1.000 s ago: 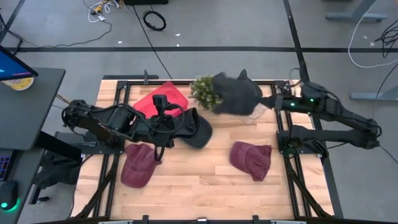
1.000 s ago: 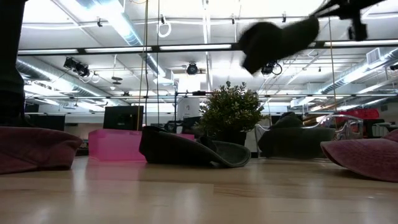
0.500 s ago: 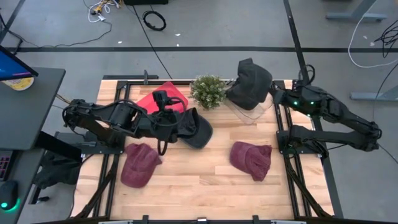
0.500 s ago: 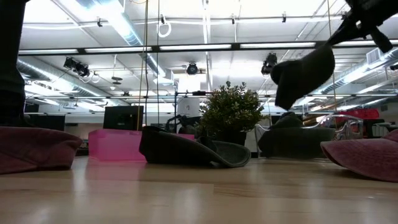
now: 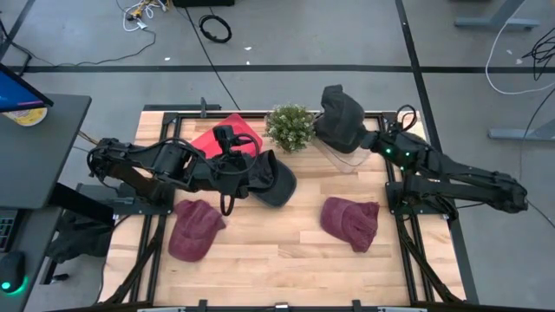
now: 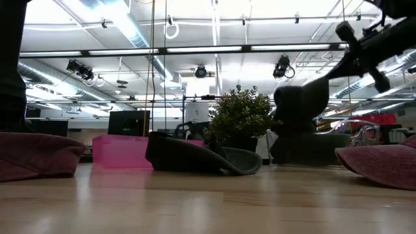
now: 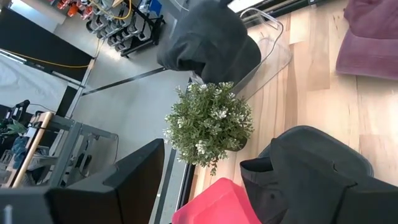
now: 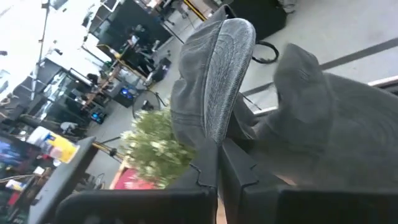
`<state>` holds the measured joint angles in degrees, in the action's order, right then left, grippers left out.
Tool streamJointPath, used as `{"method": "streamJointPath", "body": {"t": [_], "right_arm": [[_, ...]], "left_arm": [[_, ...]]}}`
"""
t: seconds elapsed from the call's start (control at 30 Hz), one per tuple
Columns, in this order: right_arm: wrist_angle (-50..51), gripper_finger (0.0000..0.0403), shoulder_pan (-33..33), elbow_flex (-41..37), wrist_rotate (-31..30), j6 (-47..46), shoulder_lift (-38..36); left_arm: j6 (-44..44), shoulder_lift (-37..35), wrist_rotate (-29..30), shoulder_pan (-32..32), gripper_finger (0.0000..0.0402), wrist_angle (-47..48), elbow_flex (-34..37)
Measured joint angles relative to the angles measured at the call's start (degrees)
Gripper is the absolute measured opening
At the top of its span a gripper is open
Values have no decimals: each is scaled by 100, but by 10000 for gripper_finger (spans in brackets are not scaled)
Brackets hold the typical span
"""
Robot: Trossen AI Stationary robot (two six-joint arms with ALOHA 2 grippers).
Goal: Pick & Place hat
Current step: Put the bottom black cap into the transparent bin
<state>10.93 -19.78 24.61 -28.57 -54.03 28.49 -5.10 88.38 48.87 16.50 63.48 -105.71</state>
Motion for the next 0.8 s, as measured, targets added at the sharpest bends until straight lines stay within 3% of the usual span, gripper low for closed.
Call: {"method": "streamJointPath", "body": {"t": [0.27, 0.8], "right_arm": [[-167, 0, -159, -694, 37, -399, 0], [76, 0, -289, -1128, 68, -337, 17]], "left_arm": [[2, 1, -98, 1, 297, 2, 0], [-4, 2, -158, 1, 297, 0, 0]]}}
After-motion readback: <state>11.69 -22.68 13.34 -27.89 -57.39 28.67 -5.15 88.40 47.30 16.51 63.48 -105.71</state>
